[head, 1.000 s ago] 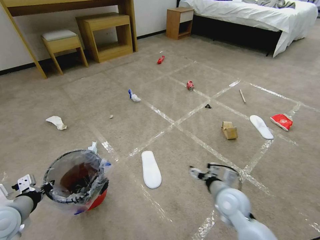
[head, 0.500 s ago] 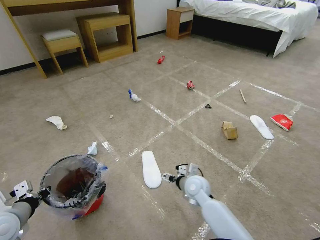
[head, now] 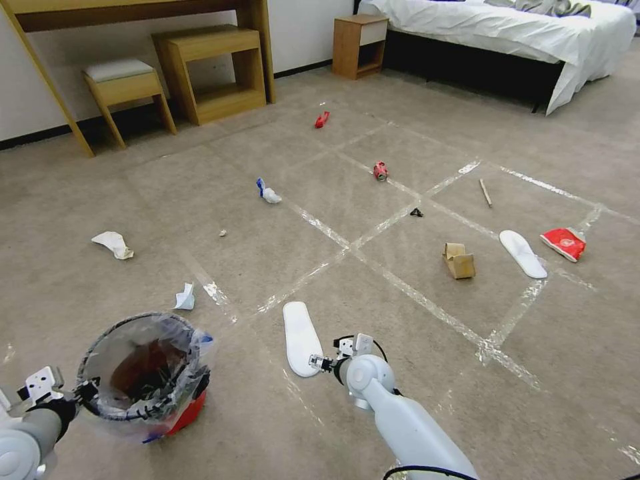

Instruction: Pick up the trash bin and place the garbage on the floor into it.

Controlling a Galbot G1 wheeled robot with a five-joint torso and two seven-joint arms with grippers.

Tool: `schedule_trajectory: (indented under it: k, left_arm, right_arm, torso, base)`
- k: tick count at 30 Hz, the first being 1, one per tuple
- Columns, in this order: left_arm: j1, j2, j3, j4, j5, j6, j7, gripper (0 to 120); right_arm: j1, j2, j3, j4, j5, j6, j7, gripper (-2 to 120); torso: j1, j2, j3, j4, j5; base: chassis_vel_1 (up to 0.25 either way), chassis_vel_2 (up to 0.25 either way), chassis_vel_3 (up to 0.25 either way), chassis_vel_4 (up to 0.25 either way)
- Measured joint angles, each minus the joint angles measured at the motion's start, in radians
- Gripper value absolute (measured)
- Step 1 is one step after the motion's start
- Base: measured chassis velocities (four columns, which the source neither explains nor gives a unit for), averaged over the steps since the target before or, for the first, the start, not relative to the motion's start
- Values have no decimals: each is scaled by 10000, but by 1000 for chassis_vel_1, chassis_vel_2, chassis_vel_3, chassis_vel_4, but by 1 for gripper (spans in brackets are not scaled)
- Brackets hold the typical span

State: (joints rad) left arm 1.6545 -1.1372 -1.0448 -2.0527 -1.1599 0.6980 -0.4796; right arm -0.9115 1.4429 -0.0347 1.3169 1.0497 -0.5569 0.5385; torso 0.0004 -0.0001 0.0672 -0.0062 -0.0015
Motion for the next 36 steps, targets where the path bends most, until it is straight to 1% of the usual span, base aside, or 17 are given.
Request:
schedule_trajectory:
  k: [11, 21, 29, 36]
  left_arm:
    - [-17, -46, 40, 33, 126, -86, 61, 1]
    - [-5, -76, 34, 14, 148, -109, 67, 1]
    - [-10, -121, 67, 50, 232, -152, 76, 1]
    - [-20, -52, 55, 102, 233, -167, 78, 1]
  right_arm:
    - [359, 207, -355, -784, -325, 628, -447, 100]
    - [518, 499, -435, -1377, -573, 939, -767, 100]
    - [756, 793, -516, -2026, -820, 1401, -1286, 100]
    - [876, 879, -519, -2347, -907, 1452, -1353, 100]
  torso:
    - [0, 0, 0, 0, 1]
    - [0, 0, 0, 0, 1]
    - [0, 0, 0, 0, 1]
    - [0, 0, 0, 0, 1]
  base:
    - [0, 0, 0, 0]
    - [0, 0, 0, 0]
    - [0, 0, 0, 0]
    - [0, 0, 0, 0]
